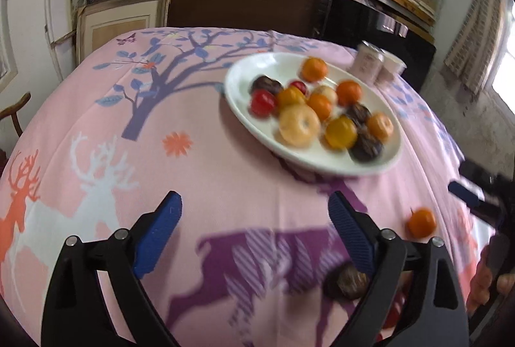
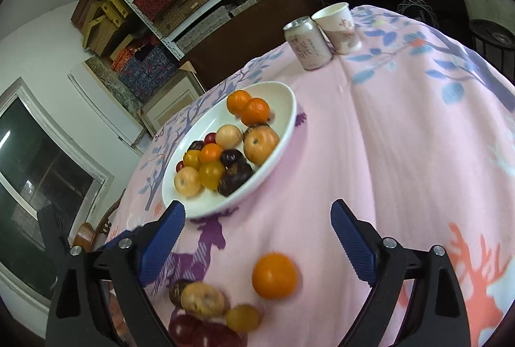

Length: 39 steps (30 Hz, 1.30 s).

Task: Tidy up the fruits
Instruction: 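Grasp a dark plum with the left tool while the right tool grasps an orange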

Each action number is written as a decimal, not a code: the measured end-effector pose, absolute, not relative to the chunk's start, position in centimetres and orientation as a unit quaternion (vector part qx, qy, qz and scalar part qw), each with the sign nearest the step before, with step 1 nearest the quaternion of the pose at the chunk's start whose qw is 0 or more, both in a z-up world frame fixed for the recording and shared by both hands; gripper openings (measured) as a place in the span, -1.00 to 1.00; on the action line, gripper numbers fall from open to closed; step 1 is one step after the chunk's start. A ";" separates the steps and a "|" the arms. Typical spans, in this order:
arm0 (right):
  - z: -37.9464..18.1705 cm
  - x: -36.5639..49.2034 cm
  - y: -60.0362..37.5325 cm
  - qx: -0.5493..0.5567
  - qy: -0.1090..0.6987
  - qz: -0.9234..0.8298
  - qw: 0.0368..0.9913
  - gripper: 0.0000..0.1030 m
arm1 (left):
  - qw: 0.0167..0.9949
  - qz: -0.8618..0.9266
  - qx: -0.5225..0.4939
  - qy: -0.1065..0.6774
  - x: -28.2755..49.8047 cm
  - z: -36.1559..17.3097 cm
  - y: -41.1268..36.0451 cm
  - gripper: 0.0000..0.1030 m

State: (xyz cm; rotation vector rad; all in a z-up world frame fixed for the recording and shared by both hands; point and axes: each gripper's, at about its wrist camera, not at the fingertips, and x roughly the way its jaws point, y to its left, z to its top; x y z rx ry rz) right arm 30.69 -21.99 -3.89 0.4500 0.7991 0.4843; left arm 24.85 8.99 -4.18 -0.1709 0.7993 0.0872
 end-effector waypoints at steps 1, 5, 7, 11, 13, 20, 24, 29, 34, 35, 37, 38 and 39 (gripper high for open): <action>-3.9 30.3 -22.3 0.216 0.379 0.225 0.871 0.83 | 0.919 0.036 -0.068 0.387 24.0 -4.3 8.0 0.79; -4.0 30.0 -23.4 0.222 0.370 0.212 0.877 0.86 | 0.923 0.022 -0.016 0.383 21.8 -4.8 5.3 0.82; -4.2 30.4 -23.9 0.235 0.371 0.208 0.874 0.87 | 0.923 0.014 -0.015 0.384 21.3 -5.0 5.0 0.83; -4.7 31.0 -24.1 0.247 0.387 0.204 0.865 0.87 | 0.917 -0.008 -0.023 0.398 21.5 -5.7 4.8 0.83; -4.7 31.0 -24.1 0.248 0.389 0.206 0.863 0.87 | 0.914 -0.021 -0.017 0.406 21.6 -6.1 4.3 0.83; -4.6 30.9 -23.5 0.237 0.391 0.210 0.864 0.87 | 0.900 -0.041 -0.026 0.433 22.8 -7.3 4.2 0.89; -4.6 30.8 -23.4 0.234 0.389 0.213 0.865 0.87 | 0.896 -0.021 -0.034 0.441 23.2 -7.4 5.5 0.92; -4.6 30.9 -23.9 0.245 0.388 0.211 0.863 0.87 | 0.907 0.062 -0.022 0.417 22.3 -6.6 8.3 0.92; -4.4 30.8 -23.8 0.242 0.386 0.214 0.864 0.87 | 0.920 0.049 -0.033 0.387 21.9 -5.9 8.2 0.92; -4.4 30.7 -23.8 0.241 0.387 0.215 0.864 0.87 | 0.920 0.046 -0.022 0.388 21.9 -6.0 7.8 0.92; -4.5 30.7 -23.7 0.239 0.387 0.216 0.864 0.87 | 0.918 0.041 -0.001 0.395 22.1 -6.4 6.9 0.92; -4.5 30.7 -23.6 0.238 0.388 0.216 0.864 0.87 | 0.917 0.038 0.005 0.397 22.2 -6.4 6.7 0.92; -4.5 30.7 -23.7 0.237 0.389 0.216 0.864 0.87 | 0.917 0.036 0.005 0.397 22.2 -6.4 6.7 0.91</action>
